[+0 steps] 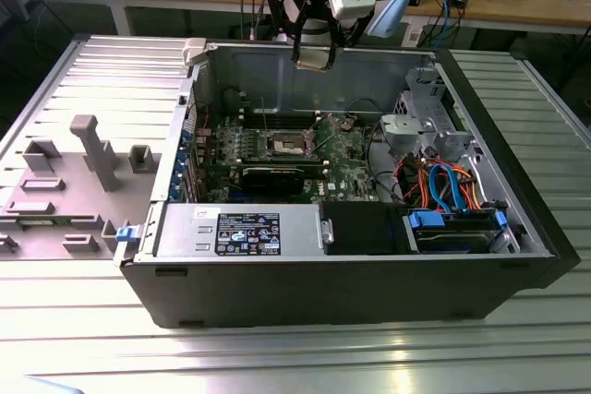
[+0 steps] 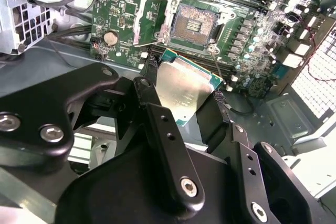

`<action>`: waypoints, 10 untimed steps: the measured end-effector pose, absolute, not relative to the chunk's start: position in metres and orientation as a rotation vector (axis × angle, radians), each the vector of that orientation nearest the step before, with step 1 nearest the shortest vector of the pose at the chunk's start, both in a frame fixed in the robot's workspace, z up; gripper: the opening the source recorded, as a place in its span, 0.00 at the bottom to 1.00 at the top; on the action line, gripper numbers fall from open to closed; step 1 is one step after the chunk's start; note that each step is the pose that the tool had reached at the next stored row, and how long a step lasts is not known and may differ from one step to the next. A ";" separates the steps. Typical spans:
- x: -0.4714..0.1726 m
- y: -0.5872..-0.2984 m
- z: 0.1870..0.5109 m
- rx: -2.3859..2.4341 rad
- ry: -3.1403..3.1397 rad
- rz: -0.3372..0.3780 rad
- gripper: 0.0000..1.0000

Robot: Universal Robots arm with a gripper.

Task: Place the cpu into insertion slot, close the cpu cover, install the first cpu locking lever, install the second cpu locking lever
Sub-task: 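Place the cpu into insertion slot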

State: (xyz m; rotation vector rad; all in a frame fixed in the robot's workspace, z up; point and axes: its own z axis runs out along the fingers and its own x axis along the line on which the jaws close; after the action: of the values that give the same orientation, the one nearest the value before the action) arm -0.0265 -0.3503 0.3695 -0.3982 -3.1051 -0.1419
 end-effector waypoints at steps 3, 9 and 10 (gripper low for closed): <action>-0.026 -0.350 0.369 -0.460 -3.098 -0.142 0.54; -0.026 -0.350 0.369 -0.470 -3.097 -0.142 0.54; -0.026 -0.350 0.369 -0.470 -3.097 -0.142 0.54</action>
State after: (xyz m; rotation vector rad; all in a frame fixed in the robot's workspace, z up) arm -0.0265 -0.3503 0.3694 -0.4703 -3.0971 -0.1422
